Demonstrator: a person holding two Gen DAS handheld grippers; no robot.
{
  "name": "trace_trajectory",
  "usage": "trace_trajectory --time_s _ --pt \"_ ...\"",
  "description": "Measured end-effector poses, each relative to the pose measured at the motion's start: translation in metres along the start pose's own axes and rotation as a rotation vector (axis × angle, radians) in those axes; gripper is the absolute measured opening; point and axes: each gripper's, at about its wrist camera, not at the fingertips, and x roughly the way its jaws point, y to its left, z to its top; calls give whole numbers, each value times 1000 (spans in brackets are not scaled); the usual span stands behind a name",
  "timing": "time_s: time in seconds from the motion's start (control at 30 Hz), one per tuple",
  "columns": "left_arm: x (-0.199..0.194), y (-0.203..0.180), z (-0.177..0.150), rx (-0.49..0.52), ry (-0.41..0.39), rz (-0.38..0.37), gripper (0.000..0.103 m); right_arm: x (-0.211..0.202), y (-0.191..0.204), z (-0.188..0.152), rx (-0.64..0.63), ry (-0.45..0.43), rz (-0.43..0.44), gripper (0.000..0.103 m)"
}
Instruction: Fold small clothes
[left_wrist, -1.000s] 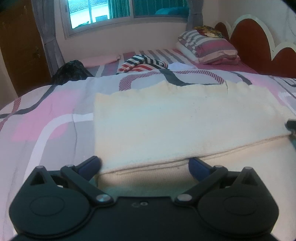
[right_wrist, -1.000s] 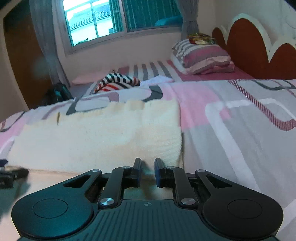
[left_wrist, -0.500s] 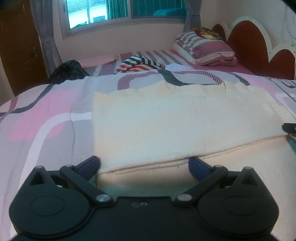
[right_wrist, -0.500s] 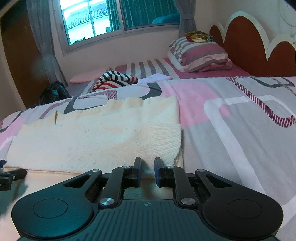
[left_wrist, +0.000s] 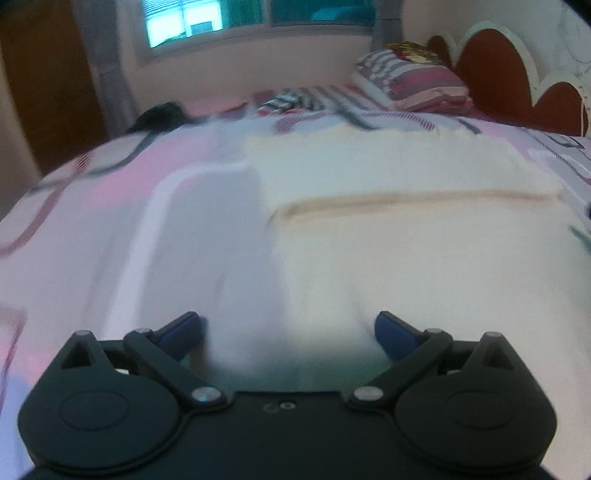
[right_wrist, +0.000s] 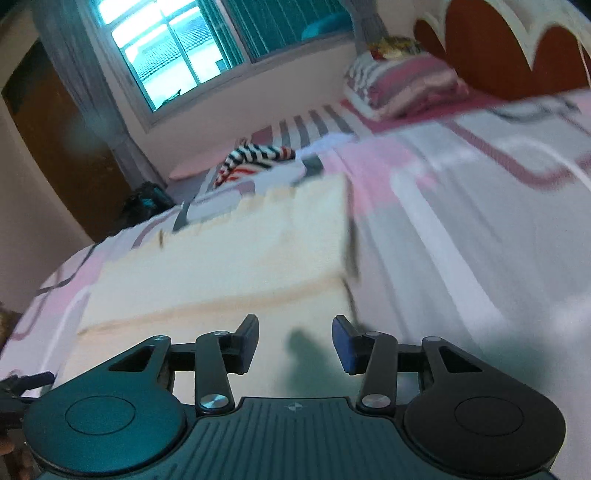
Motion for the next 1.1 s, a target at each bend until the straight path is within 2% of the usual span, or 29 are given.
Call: trace_trajectory --time_s 0.17,0.27,0.4,0.5,0.57,0.6,0.63,0.77,0.83,0.93,1.0,1.03,1.07,1.1 --pt "-62 16 -58 -64 41 -40 85 -77 -50 -55 106 78 52 44" --pt "-93 15 -83 -88 85 -96 82 -116 -68 -88 142 124 103 43" --pt "-121 6 -106 -91 134 -161 81 -154 -71 -122 154 165 166 43" --pt "-139 3 -122 -158 142 -213 77 -171 -66 -142 154 201 229 43" --pt "-147 0 -134 -201 134 -233 74 -178 -59 -151 129 209 249 36" --pt "-150 -3 -139 -222 130 -250 72 -181 -56 -155 118 217 255 27" --pt "-153 -4 -142 -242 127 -267 68 -182 -55 -158 122 228 266 24" --pt "-153 1 -148 -354 116 -351 45 -185 -54 -161 148 239 300 23" --pt "-148 6 -150 -414 113 -381 38 -184 -55 -158 170 237 310 23" --pt "-137 6 -145 -418 113 -391 36 -179 -57 -155 184 242 310 21" --pt "-133 7 -141 -428 112 -413 36 -178 -57 -155 169 250 293 4" --pt "-132 7 -139 -428 105 -427 16 -178 -56 -155 159 249 287 3" --pt "-135 9 -138 -436 82 -443 5 -179 -54 -153 153 240 292 3" --pt "-143 11 -137 -455 34 -464 5 -184 -53 -150 142 221 305 3"
